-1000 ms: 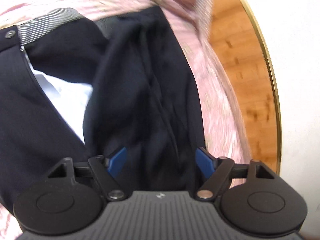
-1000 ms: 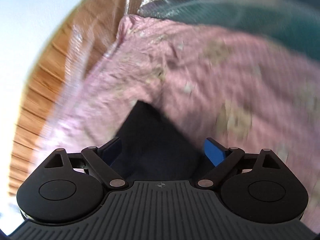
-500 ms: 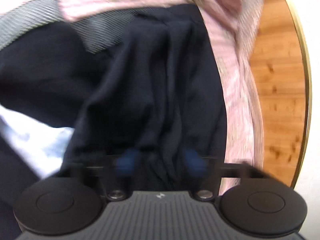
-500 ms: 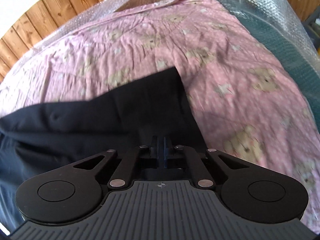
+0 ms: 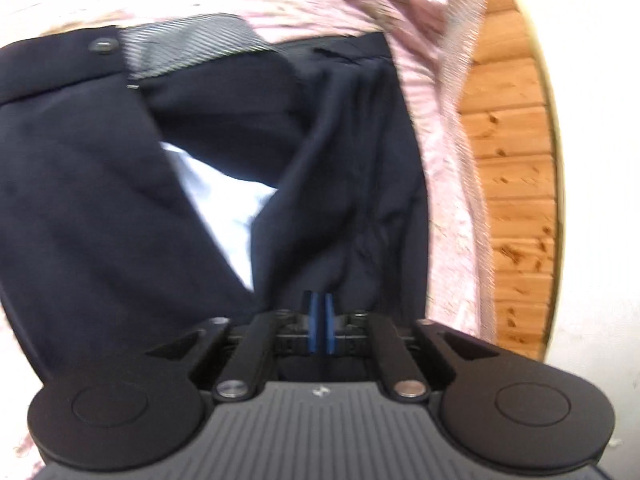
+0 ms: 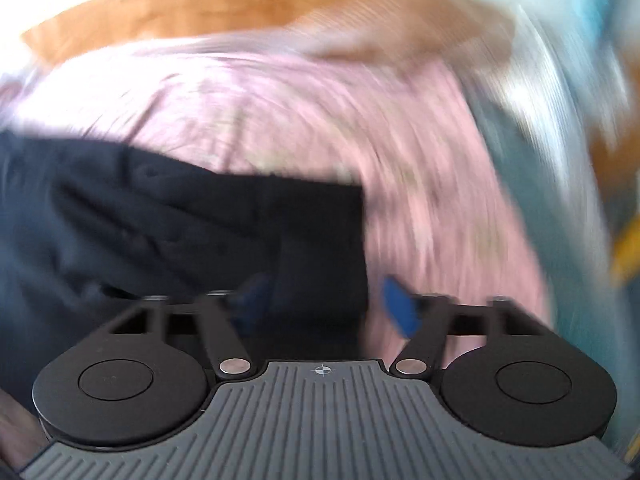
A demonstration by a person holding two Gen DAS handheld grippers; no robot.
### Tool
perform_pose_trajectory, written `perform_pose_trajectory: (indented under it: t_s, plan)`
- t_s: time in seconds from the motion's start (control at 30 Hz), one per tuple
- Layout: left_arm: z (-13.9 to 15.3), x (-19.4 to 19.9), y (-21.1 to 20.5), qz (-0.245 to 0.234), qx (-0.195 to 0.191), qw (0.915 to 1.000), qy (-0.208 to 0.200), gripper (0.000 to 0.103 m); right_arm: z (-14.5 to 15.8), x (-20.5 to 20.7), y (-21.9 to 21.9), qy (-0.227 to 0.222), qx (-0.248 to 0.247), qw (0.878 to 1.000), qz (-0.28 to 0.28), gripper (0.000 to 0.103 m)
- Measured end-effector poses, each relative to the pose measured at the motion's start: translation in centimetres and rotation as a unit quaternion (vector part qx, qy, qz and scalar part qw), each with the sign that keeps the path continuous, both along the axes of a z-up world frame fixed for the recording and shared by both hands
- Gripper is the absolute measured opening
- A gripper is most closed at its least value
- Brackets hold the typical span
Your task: Fold clothes
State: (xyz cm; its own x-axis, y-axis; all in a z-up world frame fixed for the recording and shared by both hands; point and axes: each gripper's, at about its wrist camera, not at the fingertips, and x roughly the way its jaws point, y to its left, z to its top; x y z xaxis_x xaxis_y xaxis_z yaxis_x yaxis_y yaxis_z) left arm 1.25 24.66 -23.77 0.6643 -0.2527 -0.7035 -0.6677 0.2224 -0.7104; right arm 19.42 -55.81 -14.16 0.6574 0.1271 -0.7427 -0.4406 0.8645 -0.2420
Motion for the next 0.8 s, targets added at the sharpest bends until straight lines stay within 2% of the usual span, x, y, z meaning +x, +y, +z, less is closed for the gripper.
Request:
perform_pose_trajectory:
  t_s: [0.03,0.1,0.17,0.23,0.3,0.33,0.4,0.43,0.53,0.63,0.8]
  plan:
    - [-0.2,0.8,0.2,0.006,-0.007,1.0000,-0.003,0.019,-0.3,0.9,1.1,-0.009,-0.035,0.998,0.053,0.084]
    - [0.1,1.6,-0.2,-0.003,-0.002,0.9999,-0.012,0.026,-1.7,3.5,2.7,0.015,-0.091,0.985,0.146,0.084]
    - [0.8,2.5,-1.1,-0.024,0.015,0.9995,-0.017,0.029,-3.3,6.2,4.0,0.050,-0.138,0.962,0.232,0.079]
    - [1.0,2.8,-2.0,-0.042,0.022,0.9987,-0.020,0.034,-5.2,8.5,4.6,0.105,-0.168,0.935,0.295,0.076]
    - [1.2,2.5,-2.9,-0.044,0.020,0.9987,-0.019,0.036,-6.3,10.2,4.7,0.164,-0.176,0.916,0.321,0.066]
    - [1.2,2.4,-3.3,-0.044,0.018,0.9987,-0.019,0.036,-6.6,10.9,4.7,0.194,-0.176,0.907,0.330,0.058]
    - [1.1,2.2,-3.8,-0.040,0.015,0.9989,-0.018,0.039,-6.9,11.9,4.6,0.242,-0.175,0.890,0.344,0.028]
    - [1.0,2.0,-4.0,-0.037,0.013,0.9991,-0.016,0.041,-6.2,11.6,4.5,0.246,-0.174,0.888,0.347,0.002]
    - [0.4,1.8,-4.8,-0.031,0.003,0.9995,-0.010,0.043,-4.1,10.6,4.1,0.251,-0.171,0.883,0.357,0.001]
    - [-0.2,3.0,-5.5,-0.032,-0.004,0.9995,-0.007,0.046,-1.3,7.5,3.5,0.223,-0.164,0.888,0.367,0.000]
    - [-1.3,6.8,-6.8,-0.045,-0.007,0.9989,-0.008,0.068,2.3,0.6,2.5,0.144,-0.188,0.904,0.356,0.000]
